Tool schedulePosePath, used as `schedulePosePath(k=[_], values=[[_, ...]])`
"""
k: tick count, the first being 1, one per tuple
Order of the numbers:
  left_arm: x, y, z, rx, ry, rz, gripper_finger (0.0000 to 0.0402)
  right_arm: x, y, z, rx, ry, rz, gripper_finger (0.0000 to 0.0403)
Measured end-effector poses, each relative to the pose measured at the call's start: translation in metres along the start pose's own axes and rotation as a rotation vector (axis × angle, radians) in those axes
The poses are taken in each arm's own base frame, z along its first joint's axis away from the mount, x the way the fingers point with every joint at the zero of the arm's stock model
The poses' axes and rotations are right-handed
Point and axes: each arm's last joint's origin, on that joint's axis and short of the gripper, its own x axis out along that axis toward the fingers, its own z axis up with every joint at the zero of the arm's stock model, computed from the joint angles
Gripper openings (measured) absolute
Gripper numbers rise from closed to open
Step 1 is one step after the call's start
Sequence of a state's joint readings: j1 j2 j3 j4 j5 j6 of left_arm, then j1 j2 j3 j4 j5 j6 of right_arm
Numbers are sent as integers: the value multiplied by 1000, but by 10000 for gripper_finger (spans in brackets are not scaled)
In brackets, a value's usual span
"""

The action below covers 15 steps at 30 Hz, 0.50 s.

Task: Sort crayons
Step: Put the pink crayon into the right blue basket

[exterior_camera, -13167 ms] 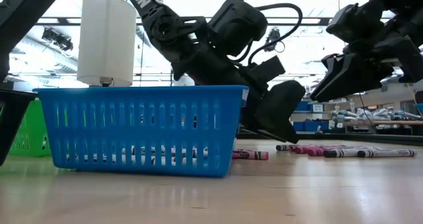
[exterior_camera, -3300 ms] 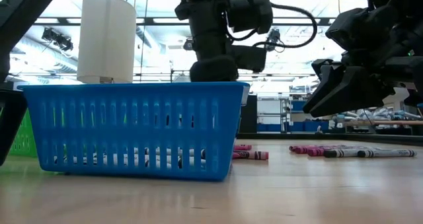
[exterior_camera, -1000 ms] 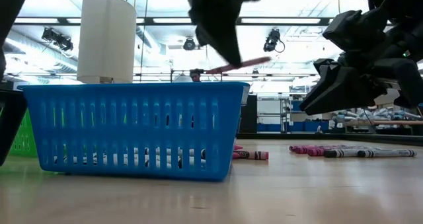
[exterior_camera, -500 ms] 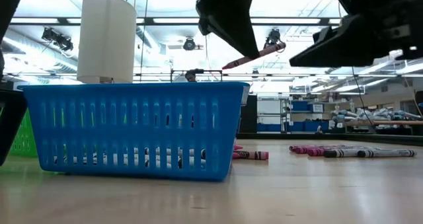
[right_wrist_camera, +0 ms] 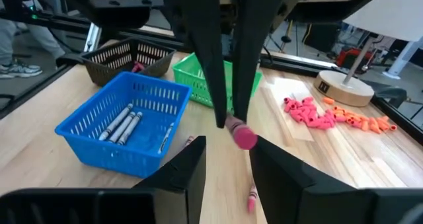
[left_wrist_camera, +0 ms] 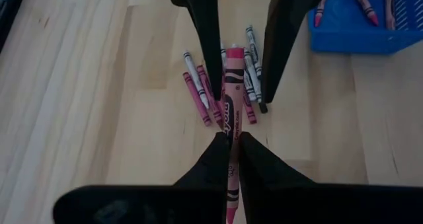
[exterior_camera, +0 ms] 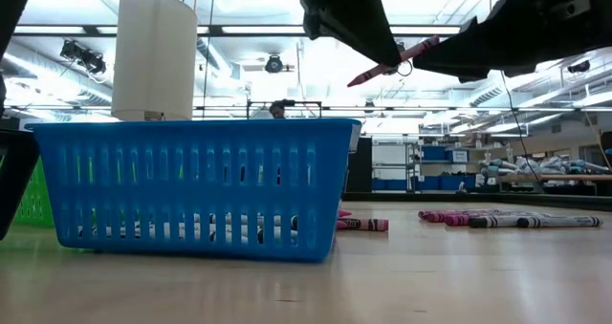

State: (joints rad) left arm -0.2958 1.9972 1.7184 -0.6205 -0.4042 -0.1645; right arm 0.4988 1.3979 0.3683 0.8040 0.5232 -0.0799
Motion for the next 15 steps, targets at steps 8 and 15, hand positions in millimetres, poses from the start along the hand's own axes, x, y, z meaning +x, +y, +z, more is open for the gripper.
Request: schedulePosePath(k=[8, 15], values=[[0, -2, 0, 24, 1, -18, 14, 0, 0, 4, 13, -35, -7, 118], [0, -2, 0, 27, -1, -23, 15, 0, 0, 5, 19, -49, -7, 83]])
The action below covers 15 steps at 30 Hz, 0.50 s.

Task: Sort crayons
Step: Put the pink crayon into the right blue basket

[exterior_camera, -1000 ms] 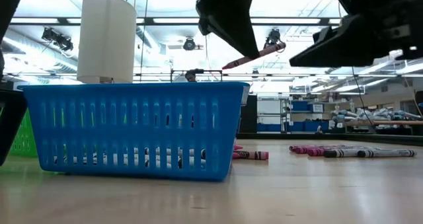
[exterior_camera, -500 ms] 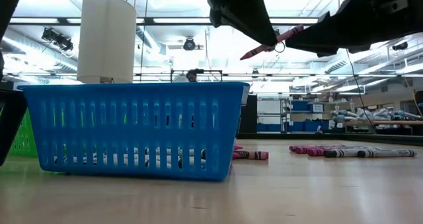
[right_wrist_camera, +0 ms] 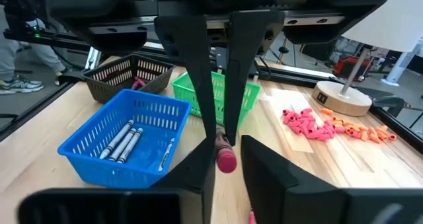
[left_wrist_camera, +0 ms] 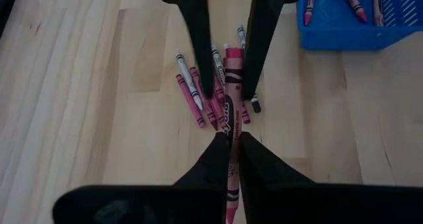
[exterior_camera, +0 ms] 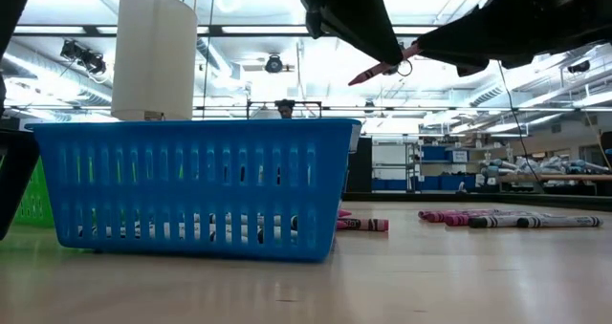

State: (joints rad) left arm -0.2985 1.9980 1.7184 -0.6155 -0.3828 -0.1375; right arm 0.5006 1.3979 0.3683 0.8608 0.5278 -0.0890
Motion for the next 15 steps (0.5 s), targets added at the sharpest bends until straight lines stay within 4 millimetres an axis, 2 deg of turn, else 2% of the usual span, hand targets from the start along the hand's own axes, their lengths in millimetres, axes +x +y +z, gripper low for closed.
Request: schedulePosePath(k=[6, 10, 15], values=[[0, 0, 0, 2, -1, -3, 38, -1, 2, 0, -5, -1, 8, 35], [0, 0, 0, 4, 3, -2, 73, -1, 2, -1, -15, 6, 8, 35], [-3, -2, -2, 11, 21, 1, 142, -5, 2, -3, -8, 60, 17, 44]])
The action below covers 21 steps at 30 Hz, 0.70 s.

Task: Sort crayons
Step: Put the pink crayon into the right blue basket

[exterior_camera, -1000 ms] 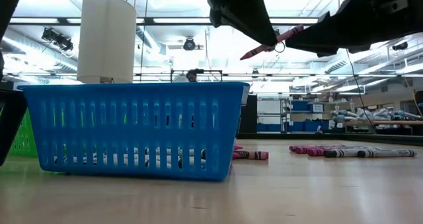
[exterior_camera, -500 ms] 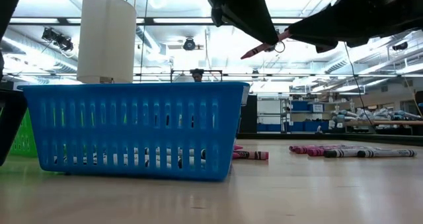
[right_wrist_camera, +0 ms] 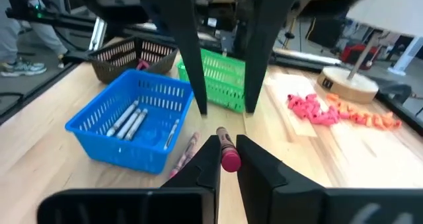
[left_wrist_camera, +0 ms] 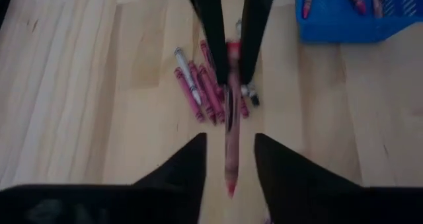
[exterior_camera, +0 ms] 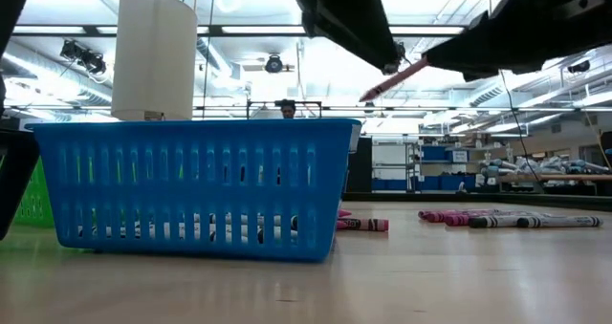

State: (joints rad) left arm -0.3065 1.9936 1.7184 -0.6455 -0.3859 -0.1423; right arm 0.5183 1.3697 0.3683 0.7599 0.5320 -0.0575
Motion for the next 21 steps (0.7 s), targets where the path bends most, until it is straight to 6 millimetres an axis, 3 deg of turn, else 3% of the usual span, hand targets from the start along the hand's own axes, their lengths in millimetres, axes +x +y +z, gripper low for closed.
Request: schedulePosePath(k=[5, 14, 21], values=[[-6, -8, -10, 59, 74, 44, 174, -12, -2, 12, 35, 59, 31, 47], [8, -29, -35, 195, 73, 89, 157, -31, -8, 49, 143, 485, 182, 50], [24, -37, -51, 282, 17, 81, 148, -48, -8, 78, 313, 774, 445, 51]])
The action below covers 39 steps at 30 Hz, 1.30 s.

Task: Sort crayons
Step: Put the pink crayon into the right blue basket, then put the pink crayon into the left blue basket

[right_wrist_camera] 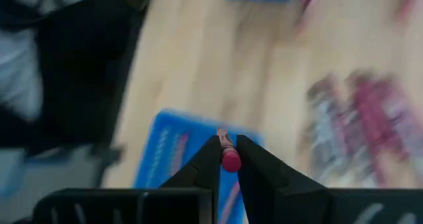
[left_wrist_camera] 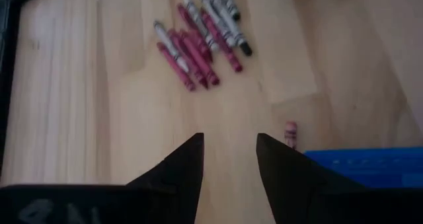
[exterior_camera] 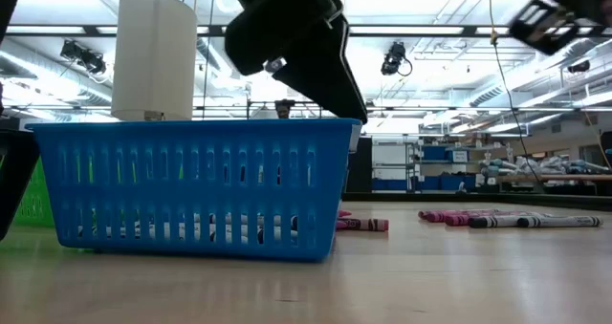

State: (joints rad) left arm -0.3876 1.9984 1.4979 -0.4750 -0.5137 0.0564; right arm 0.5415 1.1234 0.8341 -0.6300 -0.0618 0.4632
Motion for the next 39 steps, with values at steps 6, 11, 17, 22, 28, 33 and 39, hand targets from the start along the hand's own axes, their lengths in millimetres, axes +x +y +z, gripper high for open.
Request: schedulePosePath(k=[6, 11, 17, 22, 28, 33, 39], values=[[-2, -9, 0, 39, -34, -11, 142, -2, 4, -8, 197, 209, 148, 51], [-5, -16, 1, 50, -50, -19, 142, 8, 7, -16, 323, 375, 160, 51], [0, -23, -1, 40, -128, -54, 142, 30, 10, -24, 392, 533, 119, 52], [6, -27, -7, 26, -174, -54, 142, 46, 11, -22, 394, 625, 61, 52], [5, -31, -7, -11, -189, -62, 142, 57, 14, -15, 363, 730, 6, 53], [2, -35, -7, -73, -189, -77, 142, 64, 18, -6, 343, 736, 9, 71], [-2, -41, -6, -123, -204, -87, 142, 58, 19, 5, 340, 740, 4, 103]])
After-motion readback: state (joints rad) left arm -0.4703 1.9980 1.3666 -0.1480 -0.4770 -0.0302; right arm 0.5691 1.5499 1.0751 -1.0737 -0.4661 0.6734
